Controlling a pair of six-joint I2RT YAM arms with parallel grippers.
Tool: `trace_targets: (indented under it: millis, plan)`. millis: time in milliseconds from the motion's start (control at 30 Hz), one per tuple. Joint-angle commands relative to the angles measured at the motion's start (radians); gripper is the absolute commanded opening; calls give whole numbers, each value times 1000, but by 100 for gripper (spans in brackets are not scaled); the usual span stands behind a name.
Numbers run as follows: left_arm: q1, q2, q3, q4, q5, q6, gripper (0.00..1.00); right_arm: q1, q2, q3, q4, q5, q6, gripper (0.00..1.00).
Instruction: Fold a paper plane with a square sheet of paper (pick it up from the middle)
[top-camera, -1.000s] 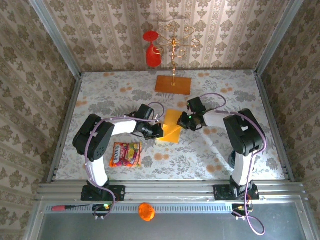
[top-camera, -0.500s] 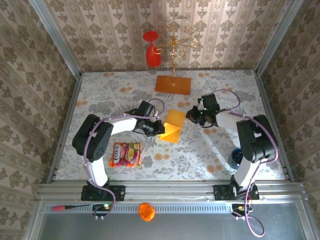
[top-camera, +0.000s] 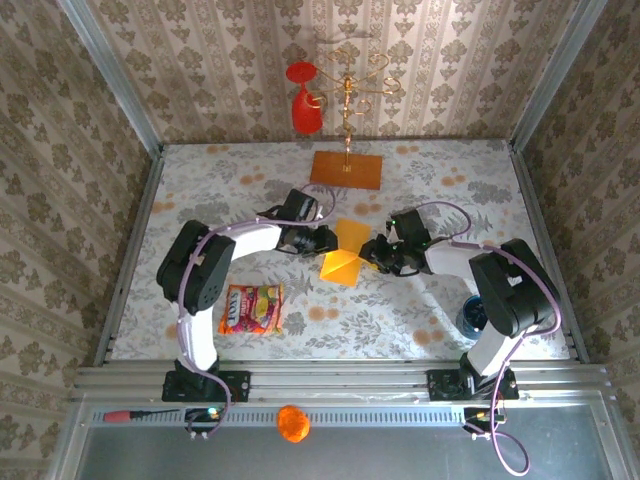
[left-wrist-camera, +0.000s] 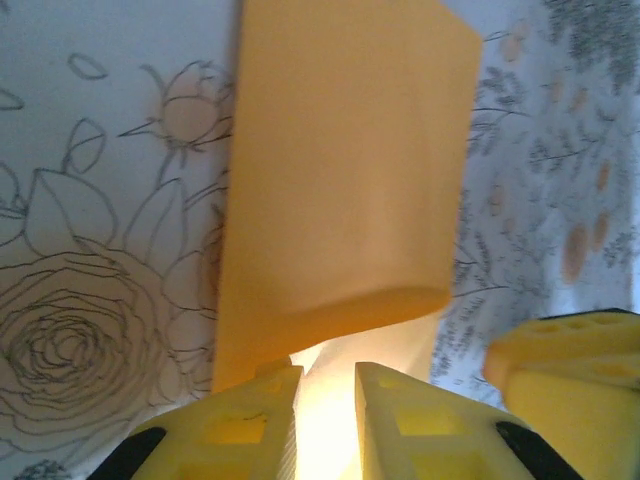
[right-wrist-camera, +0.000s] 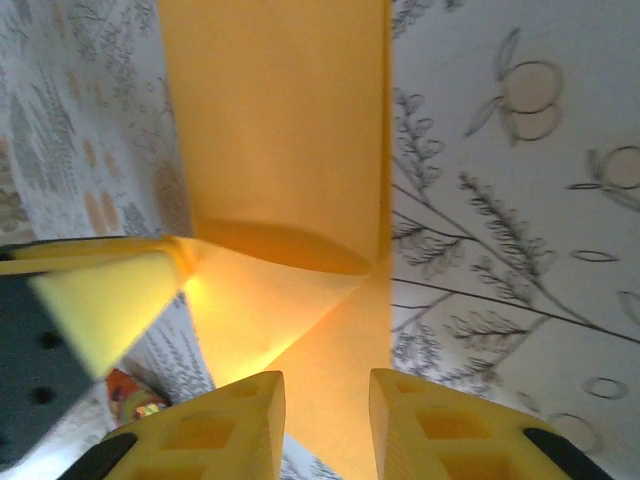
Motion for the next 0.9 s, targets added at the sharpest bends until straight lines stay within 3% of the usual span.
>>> trace_targets:
  millis: [0, 467, 867]
  plan:
    - [12, 16, 13, 1, -29, -28, 22, 15, 34, 1, 61, -30, 77, 30]
    - [9, 43, -25, 16, -9, -76, 22, 36, 116, 47, 109, -40, 134, 33]
    - [10, 45, -32, 18, -4, -81, 21, 42, 145, 41, 169, -49, 172, 26]
